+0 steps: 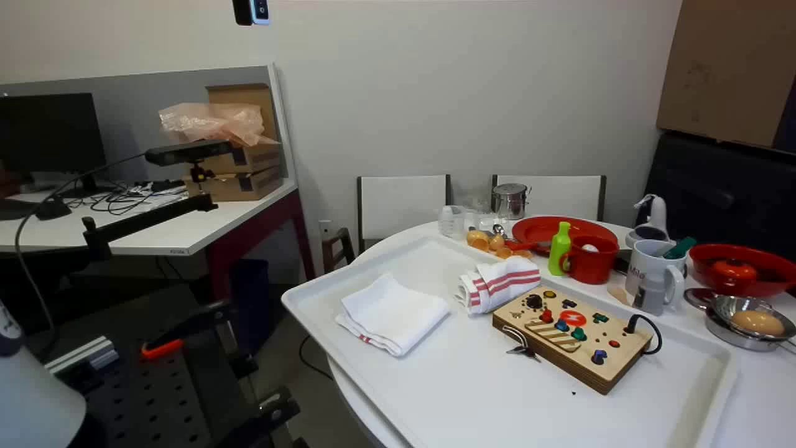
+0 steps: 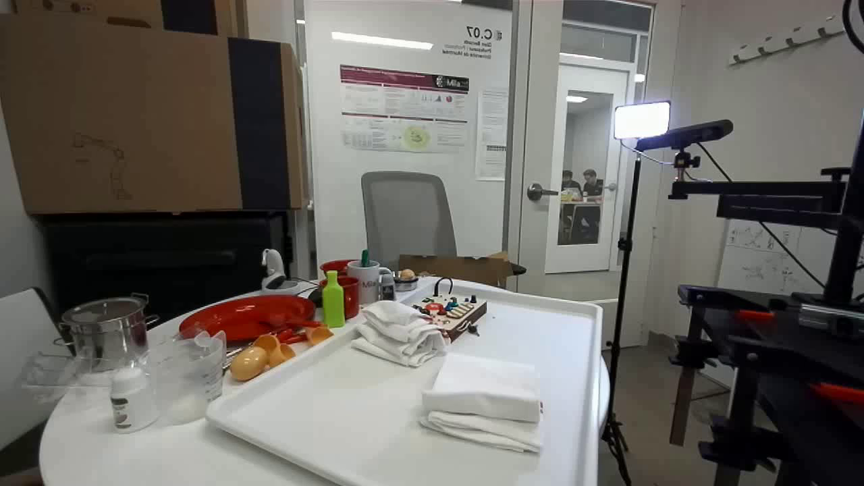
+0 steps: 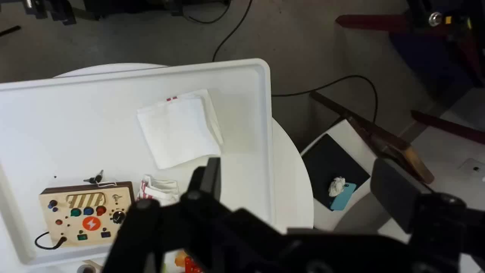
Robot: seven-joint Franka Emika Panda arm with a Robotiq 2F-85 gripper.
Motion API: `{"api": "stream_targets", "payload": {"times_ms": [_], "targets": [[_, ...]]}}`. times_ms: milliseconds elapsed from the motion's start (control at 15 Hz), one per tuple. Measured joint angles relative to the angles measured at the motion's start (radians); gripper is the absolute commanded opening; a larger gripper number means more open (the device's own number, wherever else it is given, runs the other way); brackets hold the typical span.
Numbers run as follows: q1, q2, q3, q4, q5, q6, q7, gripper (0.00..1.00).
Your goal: Wipe the white tray using the white towel next to the board
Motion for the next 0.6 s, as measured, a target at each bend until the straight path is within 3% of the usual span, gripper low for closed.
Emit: {"api": "stream_targets", "payload": {"times_ms": [600], "targets": [[-0.001, 0.069, 0.026, -0.004, -0.031, 0.074, -0.012, 1.0]]}}
